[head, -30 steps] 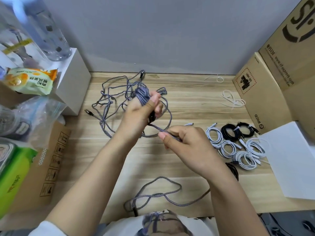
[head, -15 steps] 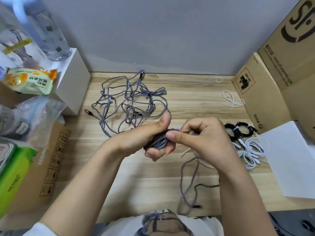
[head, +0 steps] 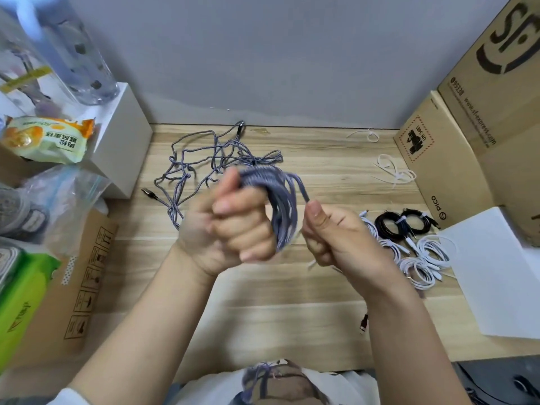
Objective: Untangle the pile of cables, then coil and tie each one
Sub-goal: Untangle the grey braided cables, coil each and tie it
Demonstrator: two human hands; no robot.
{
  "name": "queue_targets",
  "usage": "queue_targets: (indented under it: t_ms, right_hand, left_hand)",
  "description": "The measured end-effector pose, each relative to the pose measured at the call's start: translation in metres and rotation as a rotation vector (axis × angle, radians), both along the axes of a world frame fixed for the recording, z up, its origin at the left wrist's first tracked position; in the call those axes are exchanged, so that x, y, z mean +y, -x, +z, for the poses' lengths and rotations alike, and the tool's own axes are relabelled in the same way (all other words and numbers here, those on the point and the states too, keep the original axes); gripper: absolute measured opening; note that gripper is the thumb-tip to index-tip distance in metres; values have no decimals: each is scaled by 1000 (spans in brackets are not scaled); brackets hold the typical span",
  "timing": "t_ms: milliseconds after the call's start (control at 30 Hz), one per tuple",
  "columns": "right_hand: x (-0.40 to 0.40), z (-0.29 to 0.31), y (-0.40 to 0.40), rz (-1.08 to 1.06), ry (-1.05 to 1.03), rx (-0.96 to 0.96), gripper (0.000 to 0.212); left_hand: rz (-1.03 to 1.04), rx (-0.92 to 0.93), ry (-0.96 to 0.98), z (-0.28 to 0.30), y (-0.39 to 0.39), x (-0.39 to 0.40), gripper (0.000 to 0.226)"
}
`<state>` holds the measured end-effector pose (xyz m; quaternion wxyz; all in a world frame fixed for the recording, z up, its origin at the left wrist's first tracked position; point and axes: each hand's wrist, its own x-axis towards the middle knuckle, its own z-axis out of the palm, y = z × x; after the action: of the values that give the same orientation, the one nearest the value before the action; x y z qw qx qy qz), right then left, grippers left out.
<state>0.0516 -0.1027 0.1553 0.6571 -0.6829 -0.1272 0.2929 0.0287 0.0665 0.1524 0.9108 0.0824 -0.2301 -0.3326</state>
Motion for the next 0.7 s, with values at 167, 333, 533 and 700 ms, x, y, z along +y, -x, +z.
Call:
queue_targets:
  t_ms: [167,333,533,700]
  right_hand:
    - [12,-13,10,127,198,-117,43]
    - [13,-15,14,179,507,-454,47]
    - [12,-6,15,59,543,-590,44]
    - [8,1,15,-35,452,-518,37]
  left_hand:
    - [419,281,27,6,-10,1,18]
    - [933,289,-558,-9,-21,-16,16]
    - [845,-123,-1337,-27,-11,-14,25]
    - [578,-295,-1526,-23,0,-15,62]
